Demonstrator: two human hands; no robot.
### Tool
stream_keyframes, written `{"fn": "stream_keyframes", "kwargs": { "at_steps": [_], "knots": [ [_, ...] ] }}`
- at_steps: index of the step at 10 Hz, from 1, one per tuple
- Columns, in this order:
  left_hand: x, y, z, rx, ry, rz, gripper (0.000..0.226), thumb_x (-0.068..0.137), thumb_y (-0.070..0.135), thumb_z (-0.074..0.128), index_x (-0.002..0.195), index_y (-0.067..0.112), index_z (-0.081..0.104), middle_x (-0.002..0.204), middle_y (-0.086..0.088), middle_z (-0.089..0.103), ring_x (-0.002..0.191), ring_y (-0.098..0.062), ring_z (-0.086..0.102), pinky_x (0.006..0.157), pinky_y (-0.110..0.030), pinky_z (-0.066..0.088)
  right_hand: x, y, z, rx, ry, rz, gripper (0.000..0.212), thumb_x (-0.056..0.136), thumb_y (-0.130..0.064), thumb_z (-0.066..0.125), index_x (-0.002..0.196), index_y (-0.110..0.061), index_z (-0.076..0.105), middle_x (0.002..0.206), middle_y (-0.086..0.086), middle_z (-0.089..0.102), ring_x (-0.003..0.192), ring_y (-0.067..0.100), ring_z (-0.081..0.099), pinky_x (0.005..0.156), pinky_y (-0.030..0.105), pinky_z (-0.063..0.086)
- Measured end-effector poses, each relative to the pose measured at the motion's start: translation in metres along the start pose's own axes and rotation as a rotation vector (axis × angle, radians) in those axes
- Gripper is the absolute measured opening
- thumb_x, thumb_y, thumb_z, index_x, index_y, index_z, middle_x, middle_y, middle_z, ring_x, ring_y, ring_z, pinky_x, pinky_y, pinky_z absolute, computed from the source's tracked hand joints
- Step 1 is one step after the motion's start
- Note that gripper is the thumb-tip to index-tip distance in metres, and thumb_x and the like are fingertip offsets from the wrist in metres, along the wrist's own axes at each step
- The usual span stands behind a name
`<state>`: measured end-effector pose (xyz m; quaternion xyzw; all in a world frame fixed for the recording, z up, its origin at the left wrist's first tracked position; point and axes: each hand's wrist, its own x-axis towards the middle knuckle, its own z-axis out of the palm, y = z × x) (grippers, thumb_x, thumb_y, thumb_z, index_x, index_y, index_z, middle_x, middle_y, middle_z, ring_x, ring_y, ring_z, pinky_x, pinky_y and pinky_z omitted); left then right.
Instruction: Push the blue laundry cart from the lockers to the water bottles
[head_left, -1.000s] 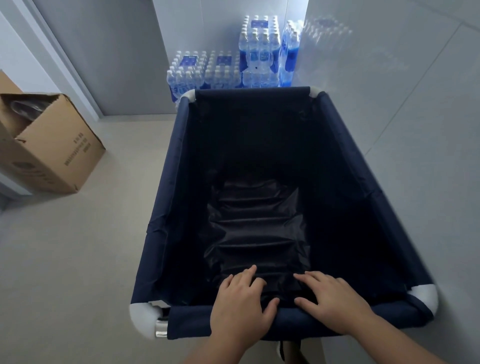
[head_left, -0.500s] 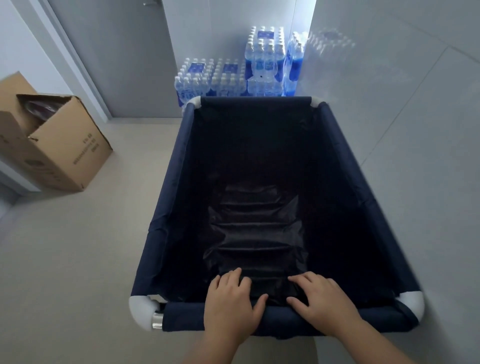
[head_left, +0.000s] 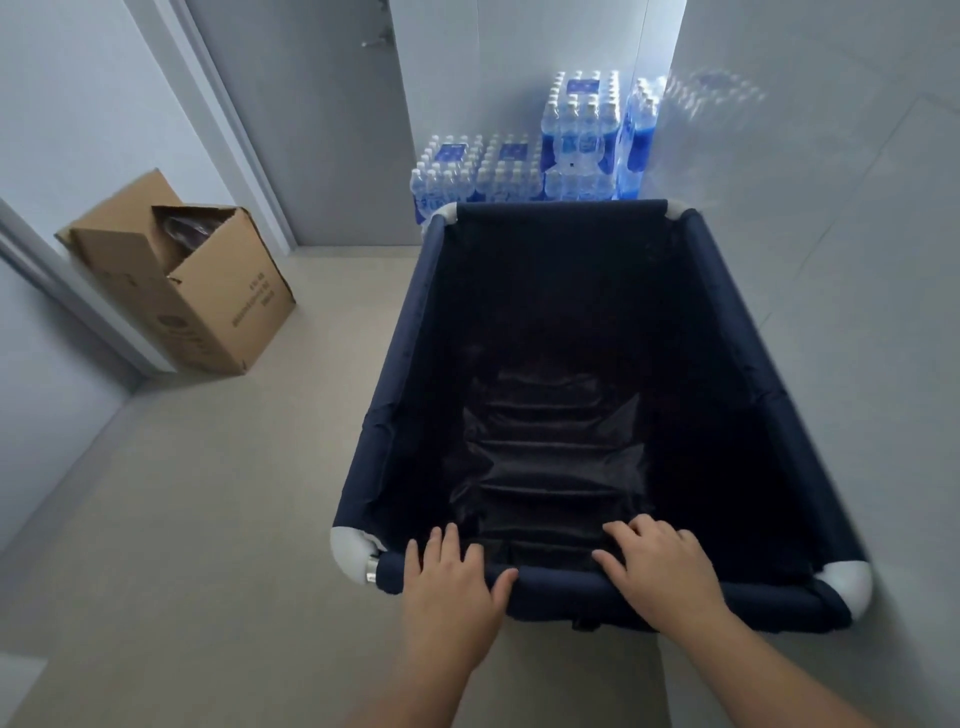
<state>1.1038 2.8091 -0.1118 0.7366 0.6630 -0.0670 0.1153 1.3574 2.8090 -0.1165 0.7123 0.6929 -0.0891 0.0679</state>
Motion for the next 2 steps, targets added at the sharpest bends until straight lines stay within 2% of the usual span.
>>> {"fn": "stream_keyframes", "kwargs": {
  "at_steps": [2],
  "knots": [
    [-0.025,-0.033,-0.007,-0.027,0.016,0.045,0.067,0.098,0.069,0.025,0.148,0.028,0.043,0.165,-0.007,0.028,0.152,-0.025,0.018,0.125,-0.05,0.009,-0.03,-0.061,-0.008,0.102,0.096,0.008,0.054,0.101,-0.059,0.037,0.144,-0.029,0.047,0.13,-0.008,0.059,0.117,0.015,0.055,0.099,0.035,0.043]
  ]
}}
